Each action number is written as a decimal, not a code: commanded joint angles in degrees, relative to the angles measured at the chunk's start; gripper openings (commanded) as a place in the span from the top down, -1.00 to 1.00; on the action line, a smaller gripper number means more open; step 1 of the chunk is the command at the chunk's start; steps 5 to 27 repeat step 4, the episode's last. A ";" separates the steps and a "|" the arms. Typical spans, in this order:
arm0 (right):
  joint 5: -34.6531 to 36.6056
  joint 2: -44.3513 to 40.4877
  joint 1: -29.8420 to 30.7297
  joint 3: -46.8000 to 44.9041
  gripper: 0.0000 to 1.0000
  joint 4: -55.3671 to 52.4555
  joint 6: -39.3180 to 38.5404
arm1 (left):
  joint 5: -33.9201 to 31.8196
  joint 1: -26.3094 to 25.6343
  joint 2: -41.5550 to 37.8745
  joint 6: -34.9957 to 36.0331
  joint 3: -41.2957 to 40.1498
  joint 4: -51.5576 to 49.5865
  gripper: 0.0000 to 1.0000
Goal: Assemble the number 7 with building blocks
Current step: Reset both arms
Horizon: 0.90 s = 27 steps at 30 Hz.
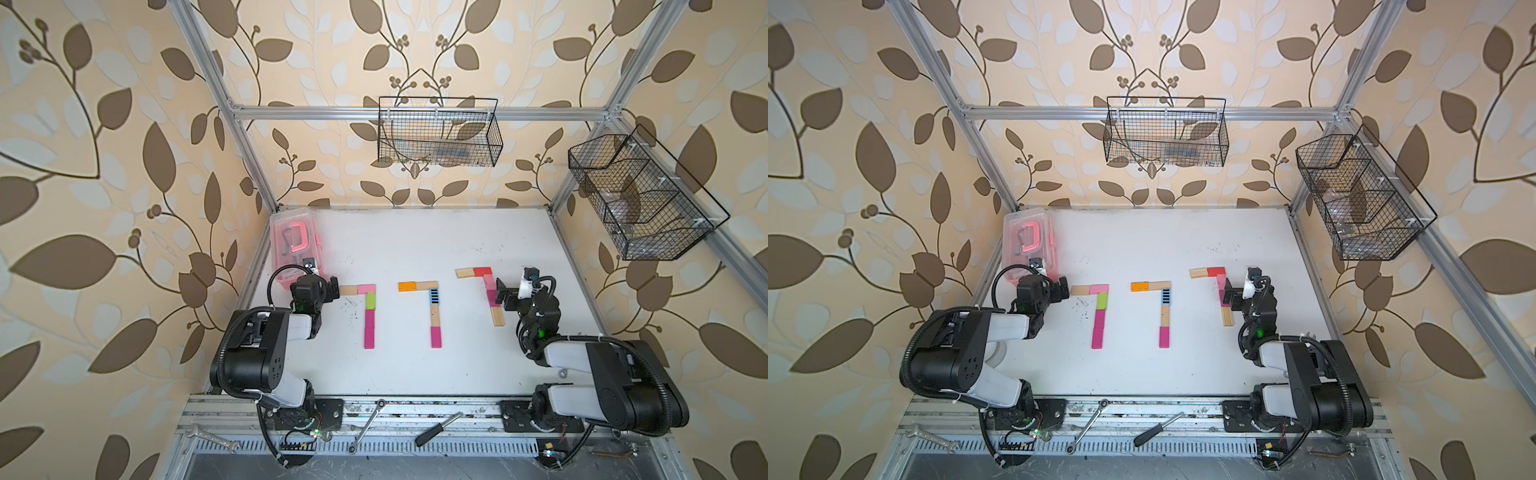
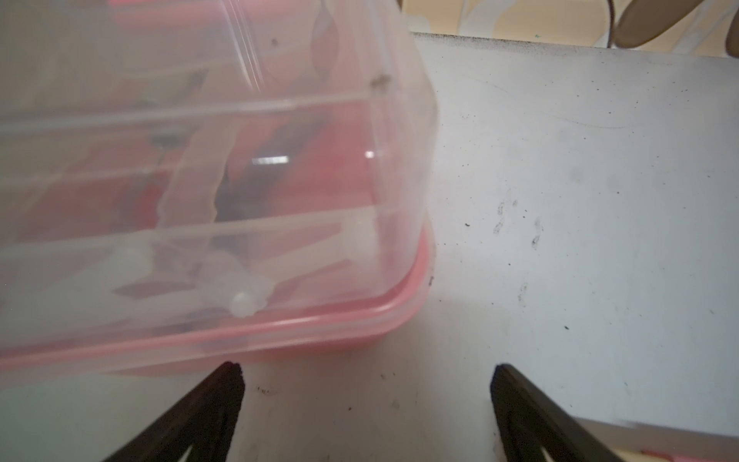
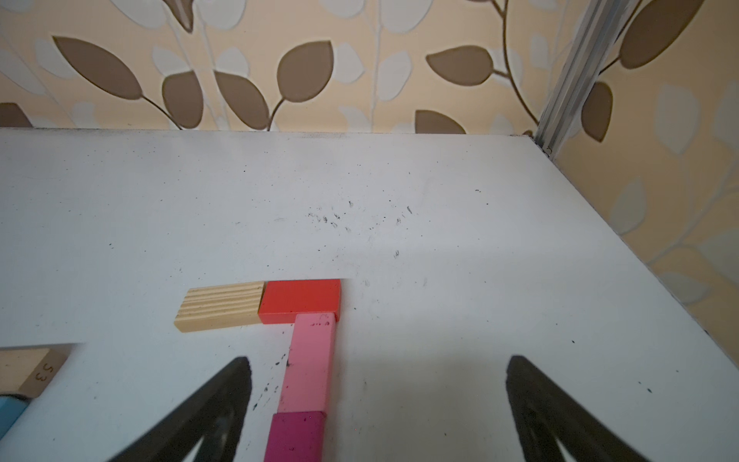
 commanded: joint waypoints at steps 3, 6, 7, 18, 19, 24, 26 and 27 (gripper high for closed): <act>0.55 0.06 -0.22 1.12 -1.00 0.76 0.00 | 1.16 0.17 -0.56 -0.11 0.98 1.39 -0.98; 0.65 0.02 -0.22 1.03 -1.00 0.78 -0.03 | 1.13 0.17 -0.56 -0.10 0.97 1.39 -0.98; 0.65 0.02 -0.22 1.03 -1.00 0.78 -0.03 | 1.13 0.17 -0.56 -0.10 0.97 1.39 -0.98; 0.65 0.02 -0.22 1.03 -1.00 0.78 -0.03 | 1.13 0.17 -0.56 -0.10 0.97 1.39 -0.98; 0.65 0.02 -0.22 1.03 -1.00 0.78 -0.03 | 1.13 0.17 -0.56 -0.10 0.97 1.39 -0.98; 0.65 0.02 -0.22 1.03 -1.00 0.78 -0.03 | 1.13 0.17 -0.56 -0.10 0.97 1.39 -0.98; 0.65 0.02 -0.22 1.03 -1.00 0.78 -0.03 | 1.13 0.17 -0.56 -0.10 0.97 1.39 -0.98; 0.65 0.02 -0.22 1.03 -1.00 0.78 -0.03 | 1.13 0.17 -0.56 -0.10 0.97 1.39 -0.98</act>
